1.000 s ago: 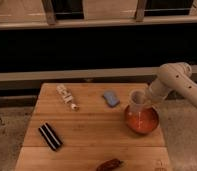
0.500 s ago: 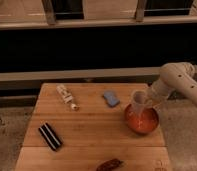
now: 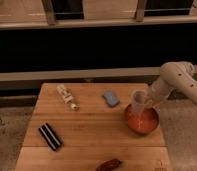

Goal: Place the ceramic cup in the ceramic bowl

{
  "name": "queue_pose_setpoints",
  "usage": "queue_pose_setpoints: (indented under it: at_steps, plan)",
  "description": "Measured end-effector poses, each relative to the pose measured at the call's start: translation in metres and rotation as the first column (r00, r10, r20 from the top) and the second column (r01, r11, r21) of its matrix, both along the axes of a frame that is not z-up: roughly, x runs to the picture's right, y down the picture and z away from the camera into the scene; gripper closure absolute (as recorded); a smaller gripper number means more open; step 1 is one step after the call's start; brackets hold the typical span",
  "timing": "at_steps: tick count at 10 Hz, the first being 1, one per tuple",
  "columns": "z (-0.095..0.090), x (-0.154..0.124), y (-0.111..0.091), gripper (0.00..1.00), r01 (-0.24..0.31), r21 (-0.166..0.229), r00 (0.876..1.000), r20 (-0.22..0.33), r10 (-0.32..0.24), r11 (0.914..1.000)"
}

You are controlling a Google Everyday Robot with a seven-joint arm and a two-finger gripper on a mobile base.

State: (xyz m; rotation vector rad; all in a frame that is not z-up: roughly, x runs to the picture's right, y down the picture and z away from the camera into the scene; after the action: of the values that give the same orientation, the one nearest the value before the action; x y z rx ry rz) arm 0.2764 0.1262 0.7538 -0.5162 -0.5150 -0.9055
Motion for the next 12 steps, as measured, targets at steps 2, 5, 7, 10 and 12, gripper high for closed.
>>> queue_pose_setpoints:
  at_steps: [2,5,7,10,12]
  plan:
    - [0.001,0.0,0.0,0.54,-0.008,-0.015,1.0,0.005,0.008,0.9999]
    - [0.002,0.001,0.0,0.26,-0.016,-0.027,1.0,0.003,0.016,0.9995]
    - [0.001,0.002,0.0,0.2,-0.02,-0.024,1.0,0.0,0.02,0.9995]
    - [-0.003,0.004,-0.004,0.2,-0.016,-0.006,1.0,-0.015,0.016,0.9999]
    - [-0.007,0.009,-0.01,0.2,-0.013,0.011,0.999,-0.034,0.013,0.9999]
